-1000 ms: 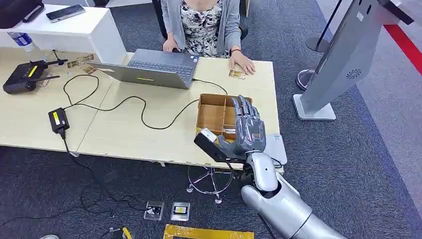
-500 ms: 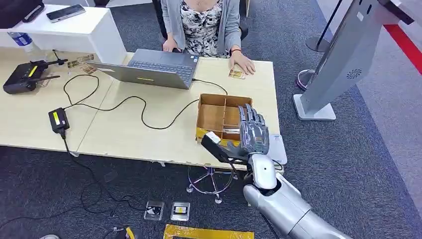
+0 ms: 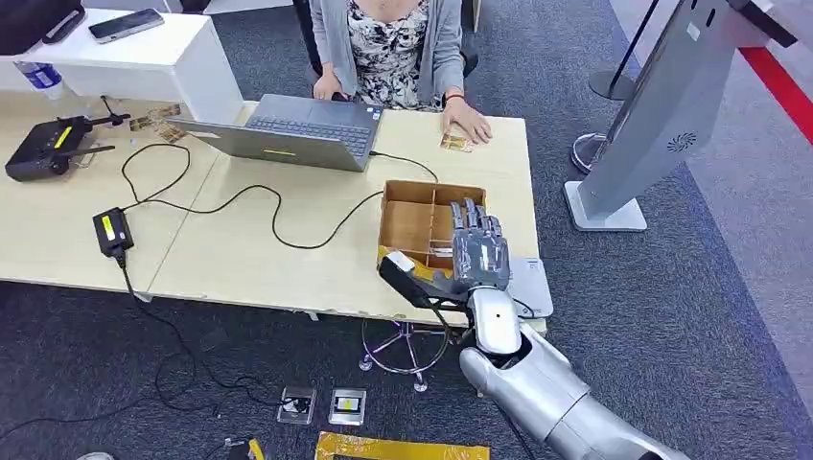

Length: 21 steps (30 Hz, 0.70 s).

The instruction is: Pass the card to the sensor for recognition and then transmit it.

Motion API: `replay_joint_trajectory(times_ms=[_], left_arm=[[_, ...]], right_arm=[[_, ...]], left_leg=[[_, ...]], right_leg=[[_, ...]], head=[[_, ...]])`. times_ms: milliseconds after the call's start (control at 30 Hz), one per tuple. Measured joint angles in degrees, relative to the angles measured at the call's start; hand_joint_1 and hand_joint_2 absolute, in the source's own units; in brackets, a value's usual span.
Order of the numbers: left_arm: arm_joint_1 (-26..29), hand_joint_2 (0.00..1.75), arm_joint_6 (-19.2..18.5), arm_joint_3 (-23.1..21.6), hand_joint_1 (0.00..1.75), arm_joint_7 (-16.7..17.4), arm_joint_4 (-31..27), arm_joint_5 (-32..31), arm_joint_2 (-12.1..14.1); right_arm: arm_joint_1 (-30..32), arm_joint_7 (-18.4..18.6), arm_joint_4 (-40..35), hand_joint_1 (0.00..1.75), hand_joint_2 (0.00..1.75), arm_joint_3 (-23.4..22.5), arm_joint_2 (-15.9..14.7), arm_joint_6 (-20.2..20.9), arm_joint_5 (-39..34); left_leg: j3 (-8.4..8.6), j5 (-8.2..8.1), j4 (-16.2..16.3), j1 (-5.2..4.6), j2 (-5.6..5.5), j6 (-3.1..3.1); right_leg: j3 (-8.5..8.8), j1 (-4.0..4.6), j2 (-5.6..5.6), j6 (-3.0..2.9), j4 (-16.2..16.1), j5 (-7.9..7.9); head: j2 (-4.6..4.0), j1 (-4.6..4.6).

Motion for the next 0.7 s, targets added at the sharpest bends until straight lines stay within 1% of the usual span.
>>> replay_joint_trajectory(times_ms=[400,533,700], left_arm=[[-0.1,0.0,0.1,-0.5,0.0,0.7,0.0,-0.2,-0.7],[-0.1,0.0,0.7,-1.2,0.0,1.8,0.0,-0.1,-0.8],[-0.1,0.0,1.1,-1.6,0.0,2.4,0.0,0.4,-0.9]], right_arm=[[-0.5,0.9,2.4,0.0,1.75,0.0,1.9,2.2,0.3],[-0.3,-0.7,3.4,0.0,1.75,-1.1,2.1,2.7,-4.8],[0.0,-0.8,4.5,0.0,1.75,-2.0,2.1,2.6,-4.4]], left_leg=[[0.0,0.0,0.0,0.0,0.0,0.0],[0.0,0.0,0.0,0.0,0.0,0.0],[0.01,0.0,0.0,0.0,0.01,0.0]], right_leg=[[-0.01,0.0,0.0,0.0,0.0,0.0],[-0.01,0.0,0.0,0.0,0.0,0.0],[-0.02,0.0,0.0,0.0,0.0,0.0]], head=[[0.0,-0.04],[0.0,0.0],[0.0,-0.04]])
